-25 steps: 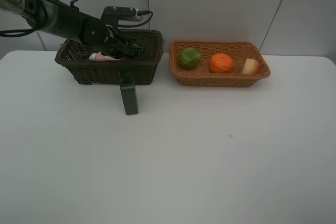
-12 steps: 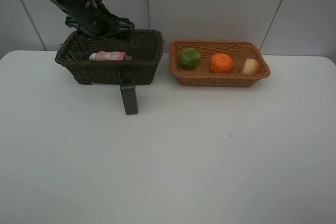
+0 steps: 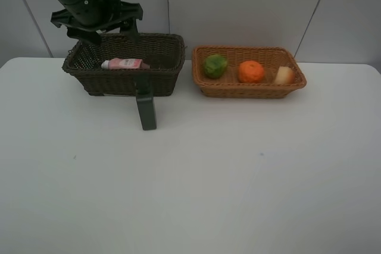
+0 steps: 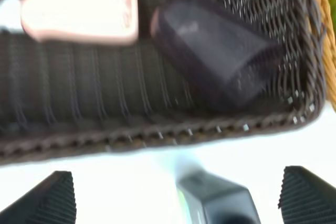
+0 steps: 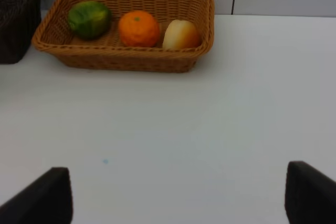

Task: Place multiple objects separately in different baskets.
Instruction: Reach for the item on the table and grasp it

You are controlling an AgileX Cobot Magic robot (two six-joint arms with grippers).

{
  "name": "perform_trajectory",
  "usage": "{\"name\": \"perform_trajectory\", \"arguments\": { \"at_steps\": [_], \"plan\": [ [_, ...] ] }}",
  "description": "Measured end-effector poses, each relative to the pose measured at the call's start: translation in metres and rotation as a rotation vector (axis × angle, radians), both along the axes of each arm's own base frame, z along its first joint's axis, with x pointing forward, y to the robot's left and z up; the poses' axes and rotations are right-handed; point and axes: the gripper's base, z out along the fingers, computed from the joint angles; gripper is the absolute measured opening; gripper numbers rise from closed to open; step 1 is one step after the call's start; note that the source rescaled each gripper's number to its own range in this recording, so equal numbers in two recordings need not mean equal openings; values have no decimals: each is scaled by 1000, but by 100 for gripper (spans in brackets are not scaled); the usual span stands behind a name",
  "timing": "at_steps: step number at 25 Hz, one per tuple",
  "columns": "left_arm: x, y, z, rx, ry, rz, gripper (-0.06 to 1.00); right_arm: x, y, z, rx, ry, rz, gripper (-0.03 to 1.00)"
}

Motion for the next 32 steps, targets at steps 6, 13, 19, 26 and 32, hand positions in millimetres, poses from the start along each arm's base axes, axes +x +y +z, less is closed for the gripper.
{"name": "perform_trajectory", "arguments": {
  "at_steps": [6, 13, 19, 26, 32],
  "plan": [
    [-9, 2, -6, -14, 135, 78, 100, 0, 0, 0, 0, 0, 0, 73],
    [-24, -9, -10, 107, 219, 42, 100, 0, 0, 0, 0, 0, 0, 73],
    [-28, -5, -12, 101, 274, 147, 100, 0, 0, 0, 0, 0, 0, 73],
    [-32, -22, -13, 85, 322, 208, 100, 0, 0, 0, 0, 0, 0, 73],
    [-24, -55, -20, 127, 340, 187, 100, 0, 0, 0, 0, -1, 0, 73]
  ]
}}
